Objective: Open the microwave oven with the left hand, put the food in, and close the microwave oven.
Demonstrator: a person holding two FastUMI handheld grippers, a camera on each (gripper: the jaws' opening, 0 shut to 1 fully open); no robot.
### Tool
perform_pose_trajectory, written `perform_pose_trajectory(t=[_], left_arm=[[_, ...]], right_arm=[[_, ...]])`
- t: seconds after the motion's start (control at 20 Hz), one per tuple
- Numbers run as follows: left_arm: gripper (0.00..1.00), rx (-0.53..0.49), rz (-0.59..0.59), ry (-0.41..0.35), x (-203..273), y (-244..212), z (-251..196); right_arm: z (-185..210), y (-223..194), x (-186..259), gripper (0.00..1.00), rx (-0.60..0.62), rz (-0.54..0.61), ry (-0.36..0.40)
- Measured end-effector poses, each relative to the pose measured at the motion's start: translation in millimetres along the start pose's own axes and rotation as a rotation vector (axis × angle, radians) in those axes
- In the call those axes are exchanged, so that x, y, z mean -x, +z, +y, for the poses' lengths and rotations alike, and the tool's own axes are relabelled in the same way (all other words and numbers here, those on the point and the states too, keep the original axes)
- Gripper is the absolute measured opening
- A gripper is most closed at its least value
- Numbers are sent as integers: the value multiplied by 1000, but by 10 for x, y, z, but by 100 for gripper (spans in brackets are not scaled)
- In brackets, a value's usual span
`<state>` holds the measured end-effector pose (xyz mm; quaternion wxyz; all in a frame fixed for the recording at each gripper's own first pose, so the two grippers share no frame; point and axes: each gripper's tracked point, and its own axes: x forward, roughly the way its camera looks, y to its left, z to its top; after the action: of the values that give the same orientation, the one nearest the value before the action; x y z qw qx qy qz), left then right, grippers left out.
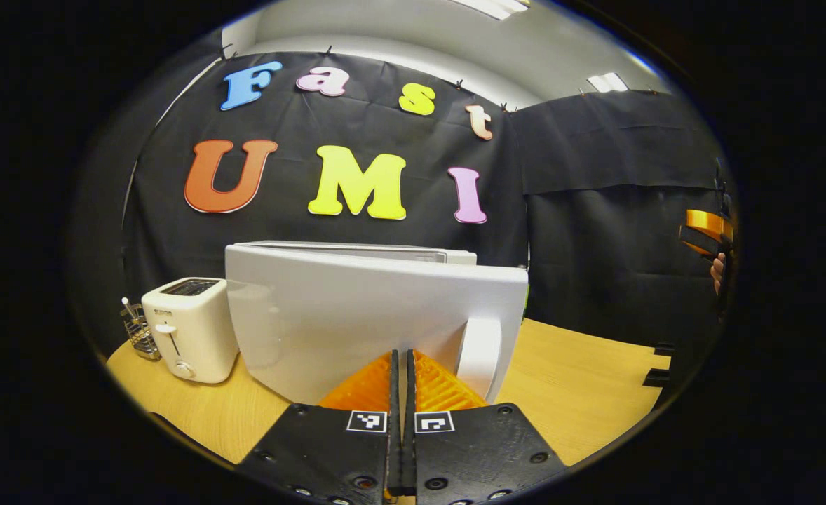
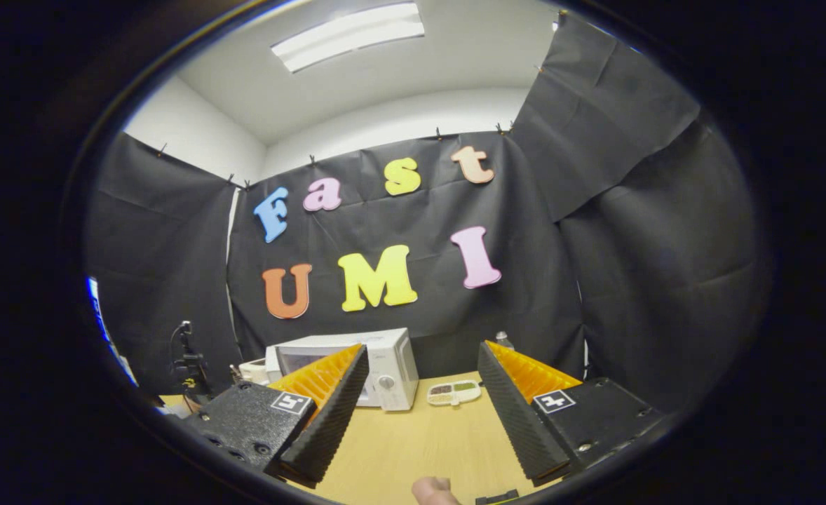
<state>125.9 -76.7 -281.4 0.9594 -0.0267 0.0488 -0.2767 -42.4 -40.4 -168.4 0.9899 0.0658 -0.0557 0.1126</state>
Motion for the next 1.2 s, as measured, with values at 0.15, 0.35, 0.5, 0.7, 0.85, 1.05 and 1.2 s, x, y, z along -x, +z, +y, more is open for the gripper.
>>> perform_pose_trajectory(t=[0.15,0.35,0.5,0.7,0.85,1.05,1.2], left_arm=[[0,5,4,-5,-264,1,-88],[0,12,9,19,-619,-26,-96],[0,26,19,35,-875,-43,-95],[0,22,28,82,-1231,-60,-56],[0,21,51,114,-1486,-127,-19],[10,-4,106,272,-1789,-204,242],[2,-11,89,315,-1883,-172,227]], right_arm=[[-20,-45,-53,99,2,7,3],[-93,-141,-165,91,-7,30,-2],[-164,-209,-254,100,-14,45,-10],[-237,-288,-370,100,-7,59,-12],[-325,-343,-446,100,-11,67,-21],[-452,-344,-506,100,7,64,-44],[-487,-346,-519,100,-10,66,-44]])
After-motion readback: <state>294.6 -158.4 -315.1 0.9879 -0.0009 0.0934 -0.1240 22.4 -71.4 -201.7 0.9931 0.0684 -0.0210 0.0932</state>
